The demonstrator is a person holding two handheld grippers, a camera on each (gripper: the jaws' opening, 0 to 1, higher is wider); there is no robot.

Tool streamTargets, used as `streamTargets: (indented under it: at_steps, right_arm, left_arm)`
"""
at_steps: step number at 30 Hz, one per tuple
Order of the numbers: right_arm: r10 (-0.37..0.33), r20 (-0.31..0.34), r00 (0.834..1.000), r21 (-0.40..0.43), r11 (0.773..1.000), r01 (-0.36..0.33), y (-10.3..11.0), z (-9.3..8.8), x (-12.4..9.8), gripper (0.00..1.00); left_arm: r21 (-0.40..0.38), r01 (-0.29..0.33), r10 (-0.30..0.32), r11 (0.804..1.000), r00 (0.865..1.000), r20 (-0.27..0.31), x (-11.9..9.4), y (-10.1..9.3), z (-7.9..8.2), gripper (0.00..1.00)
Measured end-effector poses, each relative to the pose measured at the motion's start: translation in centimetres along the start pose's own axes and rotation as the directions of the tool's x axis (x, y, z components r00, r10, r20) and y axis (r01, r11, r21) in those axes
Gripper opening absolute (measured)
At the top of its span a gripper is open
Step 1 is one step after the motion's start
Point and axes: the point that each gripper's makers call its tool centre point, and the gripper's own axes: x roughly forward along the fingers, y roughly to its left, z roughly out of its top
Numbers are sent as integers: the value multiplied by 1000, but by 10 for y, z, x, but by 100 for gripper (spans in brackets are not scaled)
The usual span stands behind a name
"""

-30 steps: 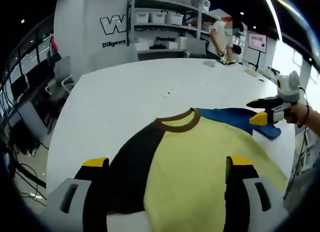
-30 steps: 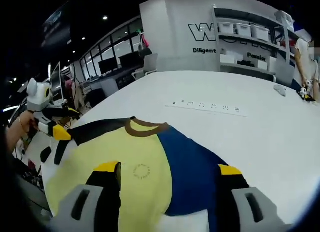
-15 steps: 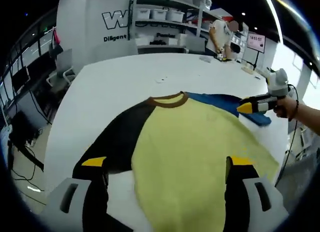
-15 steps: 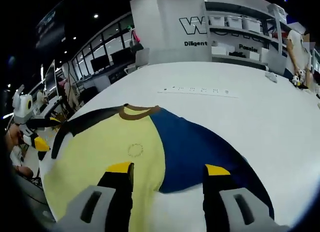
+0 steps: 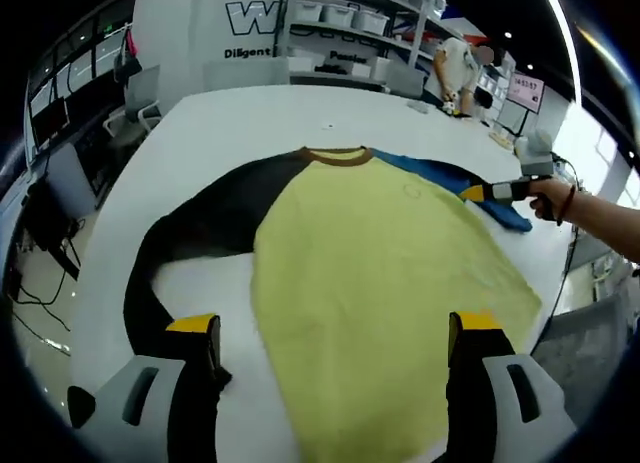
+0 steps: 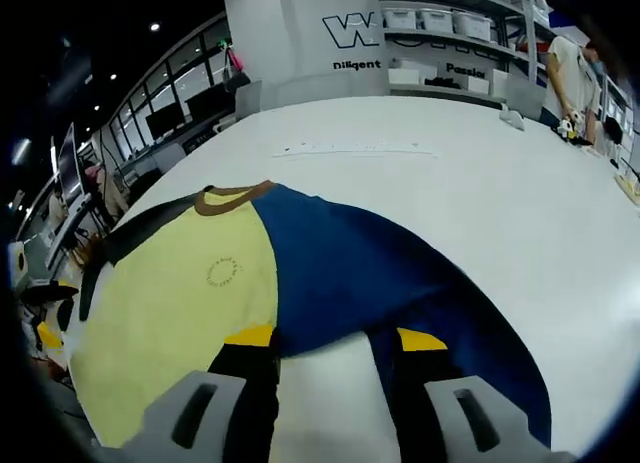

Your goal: Fold the garment on the visible template until the final outline fits inside the template.

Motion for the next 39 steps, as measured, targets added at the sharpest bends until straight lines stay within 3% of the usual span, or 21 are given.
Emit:
streamTargets:
  at_steps: [1,6,9,17,20,24,27,31,32,36,38,39]
  right_arm:
    - [-13,25,1000,-22,1000,13,-2,4,0,36]
    - [-49,23,999,-7,999,49,-5,4,1,27]
    - [-68,21,997,-10,998,68,-2,3,0,23]
    - [-72,8,997,-40,997,72,9,1,2,15]
    - [-80,1,997,-42,996,80,10,1,6,15]
    - [-100,-4,995,-77,992,99,8,2,6,10]
    - [-93,-1,996,-99,991,92,10,2,8,0]
    - [-90,-1,996,-126,988,89,11,3,9,0]
    - [-89,0,996,-134,987,88,11,4,9,0]
    - [-83,8,997,-174,981,83,7,5,9,0]
    - [-83,15,996,-210,974,84,6,7,8,0]
    - [-87,20,996,-252,964,89,4,10,9,0]
  left_arm:
    - [-12,1,-1,1000,1000,-21,-4,-1,-7,94]
    - [-9,4,-4,1000,999,-36,-10,-5,-18,94]
    - [26,-38,40,999,997,-60,-15,-1,-29,89]
    - [-43,-38,33,998,994,-108,-24,-4,-52,78]
    - [-115,-45,28,992,989,-146,-31,-4,-66,73]
    - [-123,-62,41,991,985,-169,-35,-1,-75,63]
    - [-115,-94,68,989,974,-217,-35,4,-86,54]
    - [-125,-136,99,983,957,-271,-35,7,-97,40]
    - [-111,-145,106,983,947,-303,-36,8,-102,39]
    - [-58,-179,153,982,940,-306,-36,13,-102,29]
    - [-54,-179,154,982,938,-309,-36,14,-102,19]
    - [-35,-181,159,983,927,-339,-38,16,-106,12]
